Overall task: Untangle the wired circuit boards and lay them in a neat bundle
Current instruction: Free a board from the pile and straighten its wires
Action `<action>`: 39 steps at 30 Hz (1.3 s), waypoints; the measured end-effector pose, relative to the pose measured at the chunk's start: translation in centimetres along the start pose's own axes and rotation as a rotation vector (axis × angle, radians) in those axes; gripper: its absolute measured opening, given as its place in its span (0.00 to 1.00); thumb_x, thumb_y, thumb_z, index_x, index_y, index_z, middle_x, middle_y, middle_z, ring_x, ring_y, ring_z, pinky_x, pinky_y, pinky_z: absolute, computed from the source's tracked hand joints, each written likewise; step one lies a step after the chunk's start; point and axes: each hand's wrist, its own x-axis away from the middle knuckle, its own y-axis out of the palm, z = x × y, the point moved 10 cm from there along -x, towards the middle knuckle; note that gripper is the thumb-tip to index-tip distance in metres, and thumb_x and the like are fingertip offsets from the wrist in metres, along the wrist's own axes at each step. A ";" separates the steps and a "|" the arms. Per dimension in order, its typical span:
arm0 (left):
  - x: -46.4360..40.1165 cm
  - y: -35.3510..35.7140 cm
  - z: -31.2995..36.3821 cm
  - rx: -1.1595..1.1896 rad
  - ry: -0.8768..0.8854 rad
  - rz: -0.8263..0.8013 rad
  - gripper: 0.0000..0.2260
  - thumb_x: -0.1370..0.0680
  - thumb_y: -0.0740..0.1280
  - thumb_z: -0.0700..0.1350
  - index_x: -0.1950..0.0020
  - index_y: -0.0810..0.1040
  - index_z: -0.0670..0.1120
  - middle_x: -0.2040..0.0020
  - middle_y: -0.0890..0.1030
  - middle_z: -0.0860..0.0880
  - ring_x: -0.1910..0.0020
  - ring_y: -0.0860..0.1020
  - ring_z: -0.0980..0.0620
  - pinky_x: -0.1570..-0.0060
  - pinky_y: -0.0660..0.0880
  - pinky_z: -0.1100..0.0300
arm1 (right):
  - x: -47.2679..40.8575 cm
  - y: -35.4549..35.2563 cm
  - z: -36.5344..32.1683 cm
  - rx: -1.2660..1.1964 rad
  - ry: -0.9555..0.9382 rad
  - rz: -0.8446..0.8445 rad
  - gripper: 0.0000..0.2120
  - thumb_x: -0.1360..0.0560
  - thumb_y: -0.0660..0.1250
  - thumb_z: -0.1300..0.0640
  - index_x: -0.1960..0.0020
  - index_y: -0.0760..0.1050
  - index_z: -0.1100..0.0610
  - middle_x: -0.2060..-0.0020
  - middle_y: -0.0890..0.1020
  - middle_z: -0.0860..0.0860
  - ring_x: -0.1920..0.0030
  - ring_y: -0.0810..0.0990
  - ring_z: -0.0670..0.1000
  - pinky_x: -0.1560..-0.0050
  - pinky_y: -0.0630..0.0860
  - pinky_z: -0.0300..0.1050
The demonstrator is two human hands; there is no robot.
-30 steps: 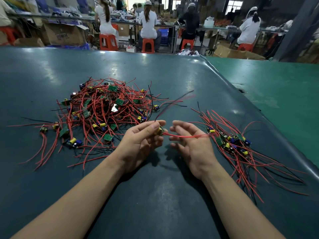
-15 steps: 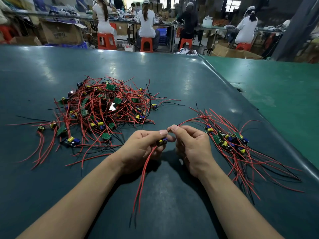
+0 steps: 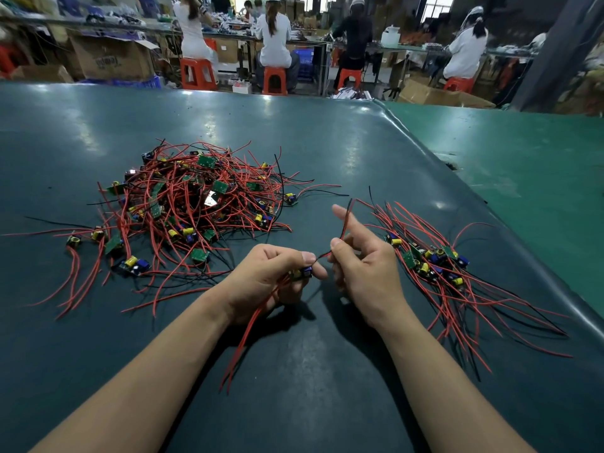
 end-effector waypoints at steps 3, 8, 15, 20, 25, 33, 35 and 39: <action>0.1 -0.1 0.1 -0.026 0.000 0.001 0.09 0.30 0.68 0.43 0.66 0.84 0.40 0.77 0.70 0.51 0.79 0.66 0.57 0.77 0.62 0.68 | 0.0 -0.6 -0.3 0.016 -0.027 0.041 0.14 0.20 0.63 0.65 0.44 0.79 0.47 0.71 0.77 0.48 0.75 0.71 0.48 0.77 0.68 0.38; 0.2 -0.2 0.2 -0.071 0.016 -0.005 0.12 0.29 0.64 0.43 0.67 0.83 0.41 0.78 0.69 0.52 0.81 0.64 0.57 0.78 0.60 0.68 | -0.1 -1.8 -0.3 -0.048 -0.006 0.131 0.09 0.21 0.65 0.65 0.49 0.81 0.54 0.59 0.85 0.50 0.77 0.72 0.45 0.79 0.67 0.37; 0.2 -0.2 0.2 -0.130 0.043 -0.003 0.12 0.29 0.64 0.44 0.68 0.84 0.42 0.79 0.67 0.50 0.81 0.63 0.56 0.78 0.58 0.68 | -0.4 -1.7 0.3 -0.134 0.017 0.133 0.06 0.18 0.61 0.63 0.47 0.75 0.55 0.73 0.79 0.51 0.80 0.69 0.46 0.81 0.64 0.34; 0.3 0.0 0.2 -0.110 0.055 -0.045 0.11 0.35 0.69 0.49 0.68 0.83 0.41 0.79 0.68 0.50 0.81 0.65 0.56 0.78 0.59 0.69 | -0.3 -2.0 0.1 -0.104 0.002 0.160 0.12 0.20 0.60 0.67 0.49 0.77 0.52 0.67 0.82 0.52 0.78 0.72 0.47 0.80 0.67 0.37; 0.1 -0.1 0.1 -0.100 0.054 -0.063 0.12 0.36 0.68 0.50 0.67 0.83 0.41 0.80 0.68 0.50 0.82 0.64 0.56 0.77 0.59 0.68 | -0.1 -3.2 0.0 -0.108 0.013 0.248 0.11 0.23 0.61 0.67 0.52 0.78 0.55 0.71 0.82 0.52 0.81 0.70 0.48 0.82 0.65 0.36; 0.2 -0.1 0.2 -0.151 0.060 -0.059 0.13 0.36 0.67 0.52 0.67 0.83 0.42 0.80 0.68 0.49 0.82 0.65 0.56 0.78 0.59 0.67 | -0.6 -2.4 1.7 -0.511 0.201 0.194 0.09 0.19 0.60 0.65 0.51 0.78 0.57 0.73 0.80 0.52 0.82 0.68 0.44 0.82 0.60 0.32; 0.2 -0.2 0.2 -0.136 0.060 -0.042 0.13 0.35 0.67 0.51 0.67 0.83 0.42 0.80 0.67 0.49 0.81 0.64 0.56 0.77 0.59 0.67 | -0.5 -2.2 2.2 -0.555 0.253 0.197 0.08 0.19 0.60 0.62 0.51 0.79 0.57 0.73 0.80 0.52 0.82 0.69 0.43 0.83 0.61 0.32; 0.1 -1.0 0.3 -0.068 0.067 0.076 0.09 0.28 0.70 0.46 0.63 0.85 0.43 0.79 0.68 0.48 0.81 0.61 0.55 0.78 0.58 0.68 | -0.4 -1.0 2.7 -0.588 0.355 0.118 0.17 0.24 0.65 0.46 0.44 0.75 0.60 0.59 0.86 0.55 0.70 0.82 0.47 0.78 0.72 0.35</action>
